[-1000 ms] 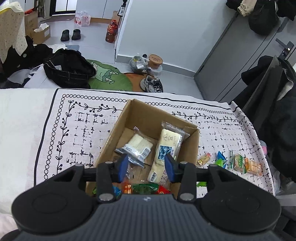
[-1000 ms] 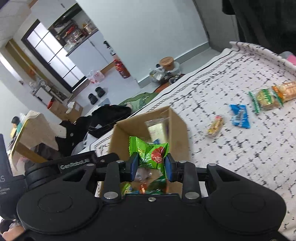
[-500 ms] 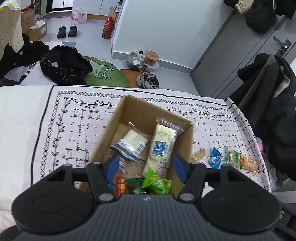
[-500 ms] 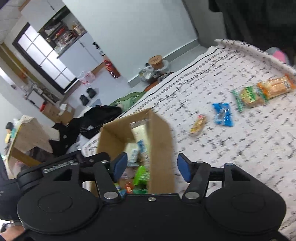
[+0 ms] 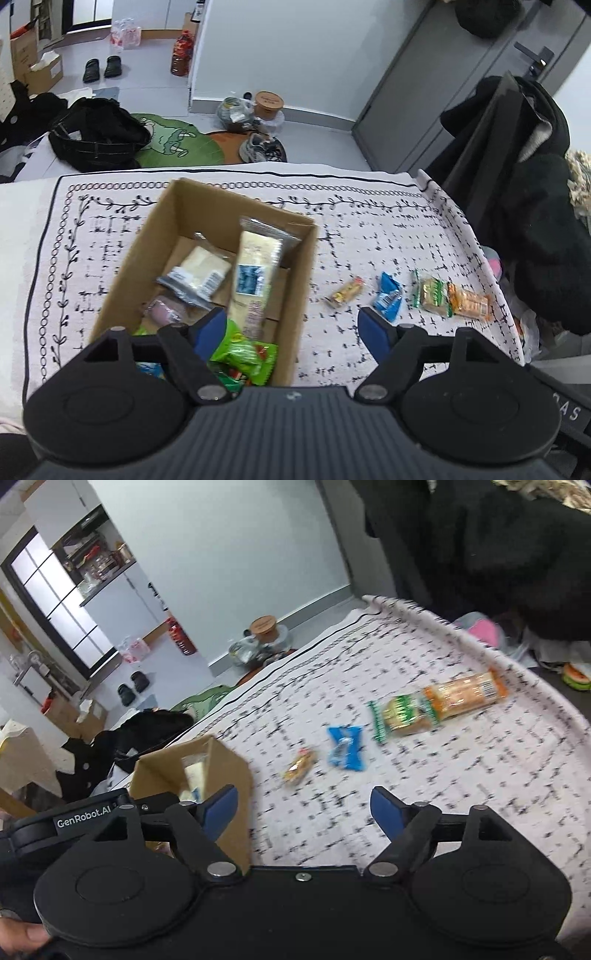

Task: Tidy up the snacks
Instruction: 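Move both open grippers back toward the remaining snacks on the cloth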

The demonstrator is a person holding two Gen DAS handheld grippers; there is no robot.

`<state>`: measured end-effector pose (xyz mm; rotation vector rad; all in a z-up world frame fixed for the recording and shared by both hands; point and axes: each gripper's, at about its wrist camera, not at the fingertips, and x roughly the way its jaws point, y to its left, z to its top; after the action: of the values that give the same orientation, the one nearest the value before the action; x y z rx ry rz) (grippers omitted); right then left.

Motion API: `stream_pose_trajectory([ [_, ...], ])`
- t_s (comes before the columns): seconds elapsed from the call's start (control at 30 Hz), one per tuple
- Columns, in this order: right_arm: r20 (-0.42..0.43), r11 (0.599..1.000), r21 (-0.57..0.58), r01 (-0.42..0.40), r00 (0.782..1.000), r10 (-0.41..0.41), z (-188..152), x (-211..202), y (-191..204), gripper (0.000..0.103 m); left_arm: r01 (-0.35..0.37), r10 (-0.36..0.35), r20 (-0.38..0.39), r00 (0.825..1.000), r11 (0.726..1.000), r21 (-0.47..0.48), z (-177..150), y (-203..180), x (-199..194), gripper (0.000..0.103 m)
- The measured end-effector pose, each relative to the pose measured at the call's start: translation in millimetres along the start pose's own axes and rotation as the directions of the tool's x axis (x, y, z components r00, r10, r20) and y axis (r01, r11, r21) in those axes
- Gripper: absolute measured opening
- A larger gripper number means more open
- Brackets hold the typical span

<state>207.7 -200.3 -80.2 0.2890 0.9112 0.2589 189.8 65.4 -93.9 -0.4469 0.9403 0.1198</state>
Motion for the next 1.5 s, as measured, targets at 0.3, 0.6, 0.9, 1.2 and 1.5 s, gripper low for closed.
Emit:
stream_pose_trajectory([
  [0.3, 0.031, 0.998, 0.023, 0.066, 0.997, -0.067, 15, -13, -38, 0.096, 0.026, -0.026, 0.017, 1.000, 0.999, 0.039, -4, -35, 5, 0.095],
  [0.6, 0.092, 0.989, 0.081, 0.124, 0.987, -0.131, 17, -11, -73, 0.103, 0.044, -0.047, 0.033, 0.998, 0.994, 0.100, -7, -65, 14, 0.103],
  [0.9, 0.103, 0.971, 0.144, 0.191, 0.973, -0.207, 16, -6, -95, 0.103, 0.052, -0.051, -0.008, 0.999, 0.990, 0.131, -12, -81, 39, 0.103],
  [1.2, 0.032, 0.964, 0.197, 0.179, 0.981, -0.189, 18, 20, -112, 0.102, 0.051, -0.043, -0.052, 0.998, 0.987, 0.151, -13, -98, 71, 0.103],
  [1.5, 0.004, 0.958, 0.231, 0.172, 0.984, -0.177, 28, 45, -116, 0.099, 0.040, -0.031, -0.056, 0.998, 0.986, 0.159, -10, -102, 112, 0.100],
])
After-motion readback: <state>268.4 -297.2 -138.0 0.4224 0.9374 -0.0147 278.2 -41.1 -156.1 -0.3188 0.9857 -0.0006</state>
